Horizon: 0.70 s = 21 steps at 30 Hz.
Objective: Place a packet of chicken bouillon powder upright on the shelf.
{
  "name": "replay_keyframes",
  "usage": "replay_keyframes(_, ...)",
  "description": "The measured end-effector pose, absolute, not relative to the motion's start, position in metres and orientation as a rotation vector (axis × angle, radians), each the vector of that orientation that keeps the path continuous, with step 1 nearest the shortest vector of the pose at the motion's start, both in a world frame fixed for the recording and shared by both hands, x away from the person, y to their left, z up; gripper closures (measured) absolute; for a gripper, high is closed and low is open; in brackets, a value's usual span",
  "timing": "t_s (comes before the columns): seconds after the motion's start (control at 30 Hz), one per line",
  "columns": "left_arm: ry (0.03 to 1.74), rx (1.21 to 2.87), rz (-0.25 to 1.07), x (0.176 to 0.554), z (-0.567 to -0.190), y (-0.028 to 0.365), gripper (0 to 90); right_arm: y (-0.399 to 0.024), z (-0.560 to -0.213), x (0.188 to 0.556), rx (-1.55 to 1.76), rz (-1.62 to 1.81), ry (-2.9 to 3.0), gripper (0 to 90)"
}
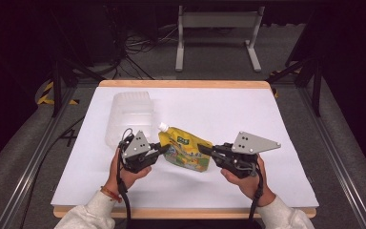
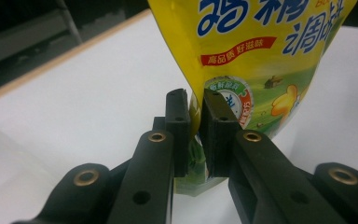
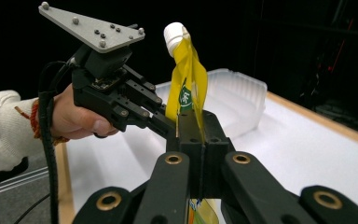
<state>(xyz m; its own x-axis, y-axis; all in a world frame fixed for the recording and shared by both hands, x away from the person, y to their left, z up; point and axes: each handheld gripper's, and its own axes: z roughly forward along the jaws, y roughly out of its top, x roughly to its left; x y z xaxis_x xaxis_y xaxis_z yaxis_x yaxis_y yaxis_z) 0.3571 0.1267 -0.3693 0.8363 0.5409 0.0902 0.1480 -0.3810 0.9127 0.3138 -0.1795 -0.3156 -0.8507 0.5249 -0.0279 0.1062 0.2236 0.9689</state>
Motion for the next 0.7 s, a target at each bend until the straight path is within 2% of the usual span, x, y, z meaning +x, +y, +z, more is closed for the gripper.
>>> replay_keyframes(0.3, 0.569, 1.874, 0.555, 0.371, -0.349, 0.158, 84.2, -0.145, -0.290, 0.344, 0.536, 1.655, 2.119, 90.0)
replay_keyframes(0.7, 0.673, 1.814, 0.661, 0.389, -0.342, 0.192, 84.3, -0.103, -0.282, 0.383, 0.514, 1.697, 2.099, 90.0)
